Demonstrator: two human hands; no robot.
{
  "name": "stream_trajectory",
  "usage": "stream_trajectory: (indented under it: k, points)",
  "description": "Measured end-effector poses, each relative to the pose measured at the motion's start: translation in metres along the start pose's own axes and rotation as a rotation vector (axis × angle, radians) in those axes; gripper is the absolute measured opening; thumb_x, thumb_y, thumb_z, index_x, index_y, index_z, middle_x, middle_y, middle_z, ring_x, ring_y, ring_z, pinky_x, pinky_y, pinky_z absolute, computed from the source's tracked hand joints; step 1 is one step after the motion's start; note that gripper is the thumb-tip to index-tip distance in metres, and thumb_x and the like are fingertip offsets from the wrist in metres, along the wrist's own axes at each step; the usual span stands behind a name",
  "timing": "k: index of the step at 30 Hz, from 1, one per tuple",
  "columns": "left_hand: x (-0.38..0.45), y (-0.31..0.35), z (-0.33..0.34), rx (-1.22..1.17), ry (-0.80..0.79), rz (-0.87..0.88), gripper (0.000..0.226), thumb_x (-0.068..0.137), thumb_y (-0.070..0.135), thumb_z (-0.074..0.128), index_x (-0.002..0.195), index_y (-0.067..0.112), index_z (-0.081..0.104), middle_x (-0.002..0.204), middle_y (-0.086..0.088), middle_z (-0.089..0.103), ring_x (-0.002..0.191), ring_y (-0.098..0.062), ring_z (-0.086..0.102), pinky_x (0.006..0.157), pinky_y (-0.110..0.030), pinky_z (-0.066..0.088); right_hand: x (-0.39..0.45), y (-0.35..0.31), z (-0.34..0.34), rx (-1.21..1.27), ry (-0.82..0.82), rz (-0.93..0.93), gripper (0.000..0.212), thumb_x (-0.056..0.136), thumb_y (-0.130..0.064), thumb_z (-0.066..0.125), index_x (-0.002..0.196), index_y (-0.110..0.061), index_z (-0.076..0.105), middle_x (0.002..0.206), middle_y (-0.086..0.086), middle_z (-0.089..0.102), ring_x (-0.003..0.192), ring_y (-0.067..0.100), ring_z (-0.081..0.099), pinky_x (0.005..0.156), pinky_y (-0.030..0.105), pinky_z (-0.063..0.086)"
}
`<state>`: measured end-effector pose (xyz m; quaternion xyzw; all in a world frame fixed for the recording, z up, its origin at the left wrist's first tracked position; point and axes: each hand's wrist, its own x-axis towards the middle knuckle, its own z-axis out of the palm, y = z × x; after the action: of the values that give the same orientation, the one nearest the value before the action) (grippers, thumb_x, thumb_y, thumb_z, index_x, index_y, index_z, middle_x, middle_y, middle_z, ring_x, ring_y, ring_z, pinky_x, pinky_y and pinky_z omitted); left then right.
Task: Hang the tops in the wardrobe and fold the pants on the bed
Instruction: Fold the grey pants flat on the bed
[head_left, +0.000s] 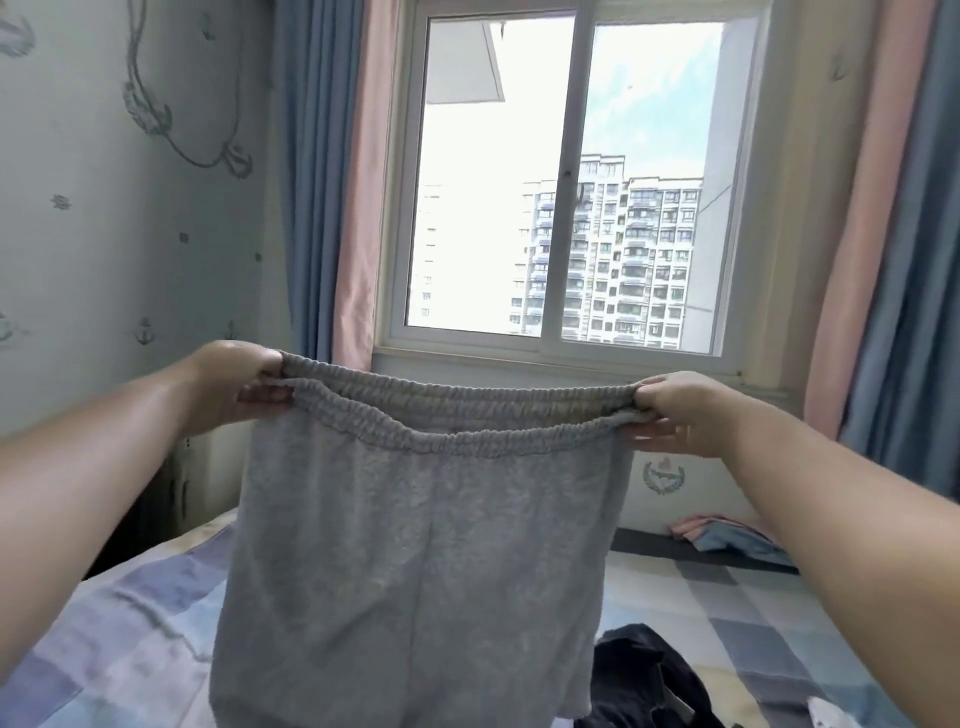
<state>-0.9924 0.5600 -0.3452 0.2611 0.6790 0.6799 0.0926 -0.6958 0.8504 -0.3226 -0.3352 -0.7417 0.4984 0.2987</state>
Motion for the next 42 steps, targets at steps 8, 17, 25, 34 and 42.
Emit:
stream_trajectory:
  k: [8, 17, 25, 34, 42]
  points:
    - [-0.002, 0.021, 0.001, 0.333, 0.087, 0.045, 0.017, 0.093, 0.025, 0.045, 0.091, 0.016, 0.059, 0.069, -0.004, 0.046, 0.048, -0.015, 0.042, 0.054, -0.028, 0.054, 0.005, -0.012, -0.017, 0.308, 0.097, -0.079, 0.021, 0.091, -0.011, 0.055, 0.07, -0.016, 0.054, 0.051, -0.002, 0.048, 0.037, 0.006, 0.045, 0.046, 0.02, 0.052]
    - [0.042, -0.05, -0.012, 0.474, 0.133, 0.018, 0.02, 0.092, 0.005, 0.041, 0.084, 0.01, 0.059, 0.083, -0.015, 0.068, 0.067, -0.024, 0.069, 0.058, -0.033, 0.059, 0.054, 0.036, 0.017, -0.112, -0.068, -0.015, 0.01, 0.095, -0.012, 0.051, 0.099, -0.013, 0.06, 0.084, 0.007, 0.07, 0.07, 0.018, 0.07, 0.047, 0.024, 0.052]
    - [0.099, -0.051, -0.013, 0.604, 0.351, 0.315, 0.013, 0.086, 0.014, 0.049, 0.081, 0.021, 0.06, 0.09, -0.013, 0.067, 0.086, -0.034, 0.066, 0.079, -0.045, 0.056, 0.12, 0.029, 0.055, -0.051, 0.135, -0.165, 0.015, 0.094, -0.009, 0.046, 0.089, -0.018, 0.057, 0.091, 0.007, 0.066, 0.057, 0.011, 0.068, 0.054, 0.029, 0.054]
    - [-0.004, -0.076, -0.019, 0.804, 0.299, 0.398, 0.016, 0.082, 0.005, 0.054, 0.09, 0.017, 0.06, 0.098, -0.014, 0.062, 0.093, -0.033, 0.059, 0.082, -0.035, 0.046, 0.021, 0.075, 0.039, -0.195, 0.112, -0.208, 0.018, 0.093, -0.011, 0.049, 0.084, -0.023, 0.058, 0.092, 0.007, 0.067, 0.074, 0.016, 0.069, 0.056, 0.03, 0.054]
    - [-0.204, -0.283, -0.019, 1.103, -0.001, -0.037, 0.023, 0.08, 0.0, 0.053, 0.084, 0.023, 0.049, 0.112, -0.015, 0.049, 0.102, -0.037, 0.051, 0.087, -0.042, 0.044, -0.122, 0.298, 0.081, -0.582, -0.144, 0.048, 0.011, 0.085, -0.021, 0.057, 0.092, -0.027, 0.063, 0.086, 0.002, 0.07, 0.081, 0.023, 0.067, 0.075, 0.041, 0.057]
